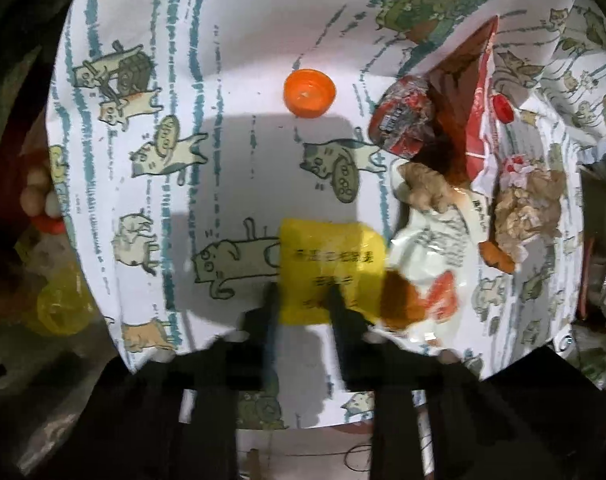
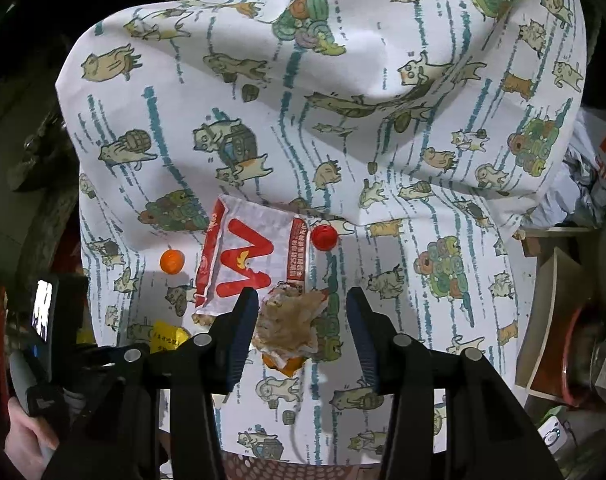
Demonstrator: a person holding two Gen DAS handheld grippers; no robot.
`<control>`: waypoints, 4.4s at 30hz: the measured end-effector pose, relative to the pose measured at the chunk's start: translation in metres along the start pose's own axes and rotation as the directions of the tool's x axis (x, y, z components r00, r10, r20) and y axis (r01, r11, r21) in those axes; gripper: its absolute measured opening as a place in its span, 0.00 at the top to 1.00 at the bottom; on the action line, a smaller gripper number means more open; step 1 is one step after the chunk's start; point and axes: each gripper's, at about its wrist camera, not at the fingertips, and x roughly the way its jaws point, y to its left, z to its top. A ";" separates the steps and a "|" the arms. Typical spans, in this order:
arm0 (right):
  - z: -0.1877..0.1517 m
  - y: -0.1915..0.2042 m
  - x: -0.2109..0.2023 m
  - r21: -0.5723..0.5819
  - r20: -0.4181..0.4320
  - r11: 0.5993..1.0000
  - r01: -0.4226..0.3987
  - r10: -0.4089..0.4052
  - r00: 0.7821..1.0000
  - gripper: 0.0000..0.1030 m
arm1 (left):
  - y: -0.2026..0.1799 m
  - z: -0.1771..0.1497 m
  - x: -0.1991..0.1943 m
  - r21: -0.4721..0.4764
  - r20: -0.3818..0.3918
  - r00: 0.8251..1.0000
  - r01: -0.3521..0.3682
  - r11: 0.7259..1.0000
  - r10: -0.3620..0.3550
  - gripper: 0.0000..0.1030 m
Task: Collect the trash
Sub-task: 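Grasp crumpled paper with the right tool while the left tool grasps the yellow wrapper, then carry the yellow wrapper in the left tool and crumpled paper in the right tool over the pink basket, then open both tools to drop the wrapper and paper into the pink basket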
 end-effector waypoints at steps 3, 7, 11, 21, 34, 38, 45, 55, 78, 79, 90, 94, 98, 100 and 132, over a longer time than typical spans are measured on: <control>0.004 -0.010 0.004 0.050 -0.023 0.999 -0.023 0.024 0.999 0.46 | 0.005 0.001 -0.002 -0.029 -0.006 1.000 0.031 0.999 -0.031 1.00; 0.002 -0.025 0.016 0.159 -0.073 0.983 -0.089 0.102 0.992 0.35 | 0.008 0.002 -0.017 -0.024 0.029 0.998 0.055 0.998 -0.054 1.00; -0.002 -0.026 0.038 0.194 -0.135 0.977 -0.092 0.119 0.984 0.34 | 0.011 0.003 -0.040 -0.004 0.079 0.994 0.079 0.997 -0.078 1.00; -0.020 -0.008 0.094 0.185 -0.261 0.980 -0.073 0.120 0.958 0.44 | 0.018 0.012 -0.032 -0.012 0.077 0.997 0.028 1.000 -0.027 0.42; -0.004 -0.010 0.052 0.086 -0.110 0.996 -0.039 0.048 0.993 0.70 | -0.020 0.013 -0.001 -0.019 0.029 0.999 -0.035 0.999 0.036 0.27; -0.007 -0.004 0.045 0.038 -0.109 0.998 -0.055 0.059 0.992 0.70 | -0.014 0.017 0.005 -0.128 0.040 0.998 -0.044 0.991 0.050 0.30; -0.016 0.006 0.034 -0.024 -0.068 0.999 -0.030 0.028 0.997 0.70 | -0.028 0.014 -0.003 -0.065 0.056 0.996 -0.059 0.996 0.063 0.76; -0.021 -0.008 0.012 0.027 -0.026 0.998 -0.056 0.057 0.998 0.70 | 0.004 -0.009 -0.063 -0.082 0.155 0.988 0.036 0.996 -0.023 0.76; -0.152 0.013 -0.105 0.002 0.091 0.983 -0.182 0.181 0.979 0.69 | -0.007 -0.142 -0.110 -0.003 0.282 0.951 0.133 0.991 -0.127 0.76; -0.158 0.014 -0.103 0.005 0.079 0.983 -0.183 0.182 0.980 0.69 | -0.009 -0.148 -0.106 0.006 0.272 0.954 0.127 0.992 -0.124 0.76; -0.189 0.014 -0.070 -0.001 -0.071 0.981 -0.196 0.195 0.978 0.69 | -0.011 -0.172 -0.029 0.005 0.081 0.977 0.197 0.980 -0.197 0.76; -0.191 0.001 -0.041 0.058 -0.159 0.988 -0.141 0.148 0.976 0.69 | -0.013 -0.160 0.003 0.003 0.020 0.973 0.229 0.973 -0.229 0.76; -0.198 -0.014 -0.004 0.115 -0.248 0.988 -0.106 0.132 0.960 0.69 | -0.019 -0.153 0.036 0.019 -0.053 0.985 0.165 0.986 -0.164 0.76; -0.206 -0.010 0.015 0.072 -0.302 0.993 -0.096 0.113 0.947 0.69 | -0.023 -0.155 0.047 0.009 -0.090 0.981 0.175 0.984 -0.174 0.76; -0.175 0.027 -0.043 -0.087 0.090 0.996 0.009 -0.001 0.996 0.37 | -0.002 -0.159 -0.163 0.088 0.489 0.871 0.006 0.996 -0.048 0.33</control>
